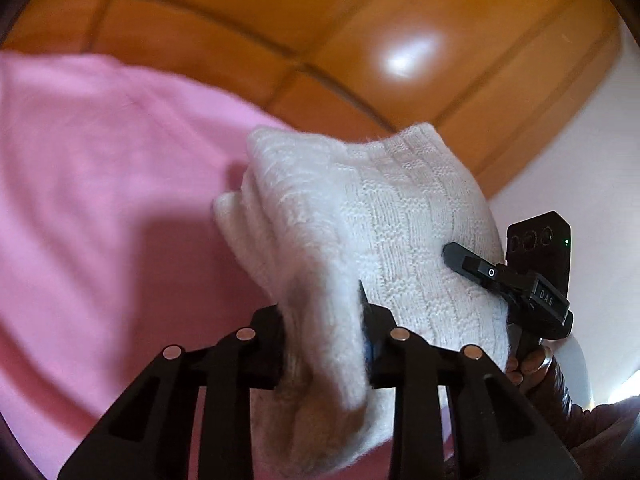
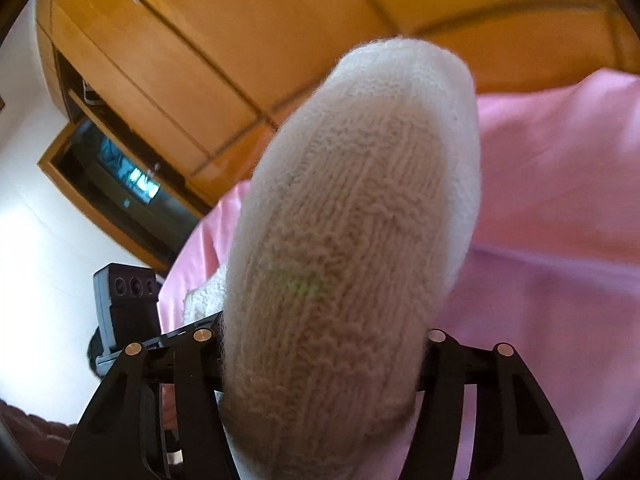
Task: Fold small clothes
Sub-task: 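Grasp the folded bundle with both grippers, lift and set it down aside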
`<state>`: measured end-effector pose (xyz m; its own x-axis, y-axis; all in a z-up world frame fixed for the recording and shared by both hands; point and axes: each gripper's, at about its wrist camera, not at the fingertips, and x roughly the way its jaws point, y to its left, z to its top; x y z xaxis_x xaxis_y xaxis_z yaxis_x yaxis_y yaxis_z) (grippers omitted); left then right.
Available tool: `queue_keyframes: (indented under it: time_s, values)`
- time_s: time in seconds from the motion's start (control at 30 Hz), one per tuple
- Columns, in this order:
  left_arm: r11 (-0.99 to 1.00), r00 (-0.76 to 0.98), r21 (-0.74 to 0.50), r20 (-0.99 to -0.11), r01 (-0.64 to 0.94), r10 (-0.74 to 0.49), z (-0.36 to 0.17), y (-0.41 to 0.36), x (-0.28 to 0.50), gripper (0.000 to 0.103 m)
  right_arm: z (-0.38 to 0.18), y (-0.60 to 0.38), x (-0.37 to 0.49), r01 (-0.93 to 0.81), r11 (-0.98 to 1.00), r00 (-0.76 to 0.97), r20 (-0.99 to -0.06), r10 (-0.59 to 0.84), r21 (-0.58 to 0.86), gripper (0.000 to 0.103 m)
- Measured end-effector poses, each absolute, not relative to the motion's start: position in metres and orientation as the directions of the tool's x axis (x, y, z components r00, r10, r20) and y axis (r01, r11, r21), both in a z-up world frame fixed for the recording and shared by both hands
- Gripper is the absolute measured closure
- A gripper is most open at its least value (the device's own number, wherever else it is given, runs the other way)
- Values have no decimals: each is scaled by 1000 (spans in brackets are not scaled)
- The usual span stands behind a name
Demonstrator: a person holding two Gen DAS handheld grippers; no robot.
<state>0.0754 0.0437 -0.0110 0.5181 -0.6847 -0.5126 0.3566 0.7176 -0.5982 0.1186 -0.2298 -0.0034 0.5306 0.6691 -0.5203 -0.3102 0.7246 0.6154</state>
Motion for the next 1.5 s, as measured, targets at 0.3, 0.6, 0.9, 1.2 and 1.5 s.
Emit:
queue_keyframes:
  time_s: [0.3,0.6,0.9,1.2,1.5]
  values:
    - [626,343,-487,-549,610,-762,25,-156,128,77,20,-400,80,-101,819,727,-520,449,565,45]
    - [730,260,-312,-790,608,-555,-62,-288,156,79,-108,-498,76,272,720,678,-658,327,639,18]
    - [763,463,-228,-679,605,-570,-6,-264,128,79,-29,-485,29,303,837,784,-618,52,455,37]
    - [825,419,-170,-796,539,-438,-54,-292,157,70,-77,-428,39,354,935,661,-716,-223,35,66]
    - [854,549,-142,-711,500,-440,-11,-263,131,57,-46,-421,25,401,913,676,-695,-243,71,40]
